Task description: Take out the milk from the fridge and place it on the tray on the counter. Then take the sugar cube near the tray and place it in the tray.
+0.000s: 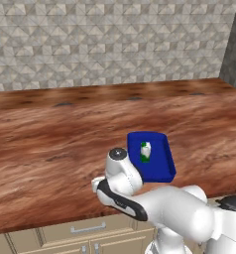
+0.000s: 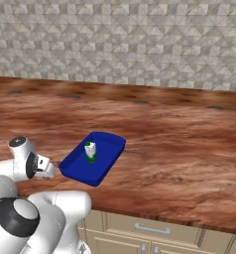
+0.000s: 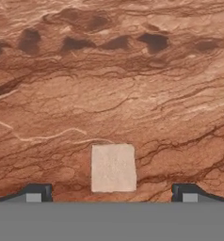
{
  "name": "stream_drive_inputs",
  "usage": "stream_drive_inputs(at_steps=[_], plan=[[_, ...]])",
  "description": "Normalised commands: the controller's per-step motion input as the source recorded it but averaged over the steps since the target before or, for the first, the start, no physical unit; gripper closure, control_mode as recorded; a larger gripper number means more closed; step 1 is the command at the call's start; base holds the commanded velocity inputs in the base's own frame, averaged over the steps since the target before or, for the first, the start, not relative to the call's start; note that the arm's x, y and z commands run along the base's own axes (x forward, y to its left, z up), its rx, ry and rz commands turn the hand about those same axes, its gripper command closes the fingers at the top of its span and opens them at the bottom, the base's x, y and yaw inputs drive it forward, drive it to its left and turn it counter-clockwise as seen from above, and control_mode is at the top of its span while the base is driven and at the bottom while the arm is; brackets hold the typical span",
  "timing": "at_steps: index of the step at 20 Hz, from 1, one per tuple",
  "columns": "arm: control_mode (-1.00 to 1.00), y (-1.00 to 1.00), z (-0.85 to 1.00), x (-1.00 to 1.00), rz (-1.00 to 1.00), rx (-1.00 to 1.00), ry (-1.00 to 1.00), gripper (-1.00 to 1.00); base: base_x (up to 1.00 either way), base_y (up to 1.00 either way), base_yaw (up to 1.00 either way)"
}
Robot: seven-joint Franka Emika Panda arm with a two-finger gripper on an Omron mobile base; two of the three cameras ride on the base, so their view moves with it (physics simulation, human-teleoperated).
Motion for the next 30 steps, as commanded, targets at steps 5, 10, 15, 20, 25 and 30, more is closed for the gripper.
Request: stream_drive_inputs(at_steps=[5, 10, 15, 20, 25, 30], plan=[[-1.00, 0.01, -0.05, 0.16, 0.00, 0.00, 0.00, -1.00, 0.00, 0.00, 0.00], [-1.00, 0.03, -0.07, 0.02, 0.00, 0.00, 0.00, -1.00, 0.00, 0.00, 0.00], [-1.00, 0.04, -0.14, 0.00, 0.00, 0.00, 0.00, 1.00, 0.00, 0.00, 0.00], [-1.00, 0.02, -0.11, 0.06, 0.00, 0.00, 0.00, 1.00, 0.00, 0.00, 0.00], [-1.00, 0.00, -0.07, 0.15, 0.00, 0.00, 0.00, 1.00, 0.00, 0.00, 0.00], [-1.00, 0.00, 0.01, -0.06, -0.01, 0.00, 0.00, 1.00, 0.00, 0.00, 0.00]])
